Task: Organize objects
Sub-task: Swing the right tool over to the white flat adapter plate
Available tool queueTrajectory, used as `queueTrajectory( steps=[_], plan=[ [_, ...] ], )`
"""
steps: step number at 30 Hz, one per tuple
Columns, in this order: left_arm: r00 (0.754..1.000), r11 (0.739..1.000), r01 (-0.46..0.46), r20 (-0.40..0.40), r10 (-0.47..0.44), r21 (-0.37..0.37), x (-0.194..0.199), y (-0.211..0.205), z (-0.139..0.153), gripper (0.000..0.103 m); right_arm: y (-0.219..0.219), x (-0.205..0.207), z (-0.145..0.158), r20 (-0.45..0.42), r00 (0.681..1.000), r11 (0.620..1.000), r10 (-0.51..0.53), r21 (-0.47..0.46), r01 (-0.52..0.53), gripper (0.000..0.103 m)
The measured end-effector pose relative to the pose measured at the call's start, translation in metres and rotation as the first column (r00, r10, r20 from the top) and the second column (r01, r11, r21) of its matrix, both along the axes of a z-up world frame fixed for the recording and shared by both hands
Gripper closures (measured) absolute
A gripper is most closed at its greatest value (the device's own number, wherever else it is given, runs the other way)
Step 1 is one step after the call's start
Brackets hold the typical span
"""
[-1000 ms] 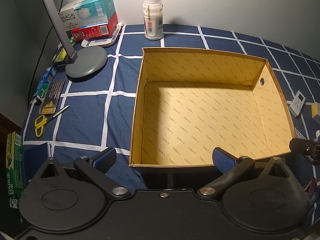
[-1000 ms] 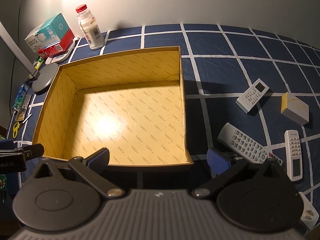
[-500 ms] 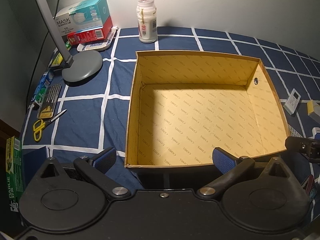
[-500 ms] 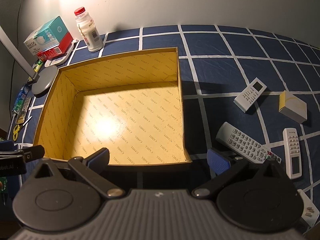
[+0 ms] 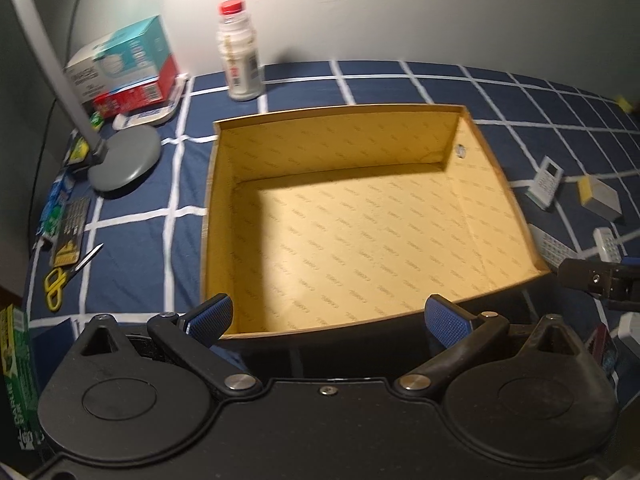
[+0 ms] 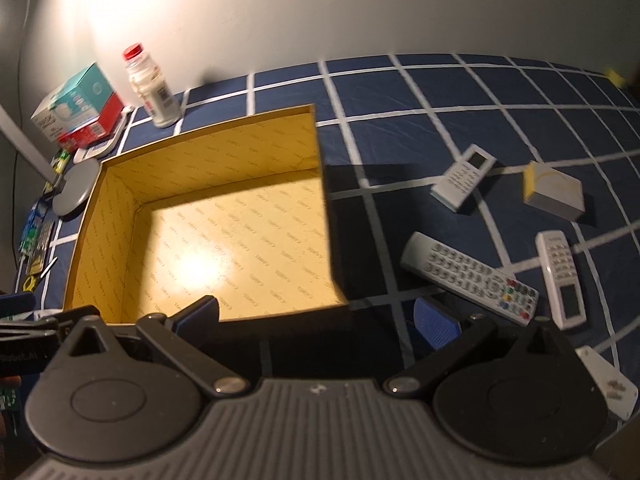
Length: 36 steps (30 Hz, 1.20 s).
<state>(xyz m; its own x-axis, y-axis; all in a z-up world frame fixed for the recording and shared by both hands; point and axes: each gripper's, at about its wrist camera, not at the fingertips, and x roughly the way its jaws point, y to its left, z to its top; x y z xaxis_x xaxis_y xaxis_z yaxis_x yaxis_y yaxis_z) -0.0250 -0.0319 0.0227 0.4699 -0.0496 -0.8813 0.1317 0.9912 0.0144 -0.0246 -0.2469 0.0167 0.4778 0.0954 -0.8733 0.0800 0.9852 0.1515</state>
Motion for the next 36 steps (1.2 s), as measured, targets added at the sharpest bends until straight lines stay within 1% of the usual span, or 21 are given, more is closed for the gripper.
queueTrajectory(
  steps=[8,13,17,24,28,32,36],
  plan=[
    [0.992,0.991,0.13,0.007,-0.13,-0.012,-0.005,-0.046,0.001,0.0,-0.04,-0.028,0.005,0.011,0.991,0.991,-0.137,-0.009,0.137,0.0],
    [0.975,0.975,0.222,0.004,-0.222,-0.015,-0.008,-0.085,-0.001,0.0,-0.074,-0.046,0.007,0.017,0.972,0.972,-0.233,-0.016,0.233,0.0],
    [0.955,0.955,0.297,-0.012,-0.297,-0.013,-0.011,-0.119,-0.006,0.0,-0.105,-0.062,0.005,0.007,0.95,0.95,-0.312,-0.017,0.312,0.0],
    [0.916,0.917,0.399,-0.04,-0.399,-0.014,-0.019,-0.183,-0.016,0.0,-0.168,-0.088,-0.009,-0.029,0.9,0.901,-0.435,-0.014,0.434,0.0],
    [0.891,0.893,0.45,-0.057,-0.45,-0.004,-0.026,-0.226,-0.024,0.0,-0.206,-0.101,-0.017,-0.053,0.873,0.875,-0.484,-0.025,0.484,0.0],
    [0.859,0.862,0.506,-0.082,-0.505,-0.002,-0.035,-0.269,-0.035,0.0,-0.245,-0.114,-0.027,-0.079,0.851,0.854,-0.519,-0.001,0.52,0.0],
    [0.836,0.842,0.54,-0.114,-0.537,-0.007,-0.044,-0.309,-0.049,0.0,-0.284,-0.126,-0.04,-0.116,0.817,0.822,-0.565,0.008,0.57,0.0]
  ],
)
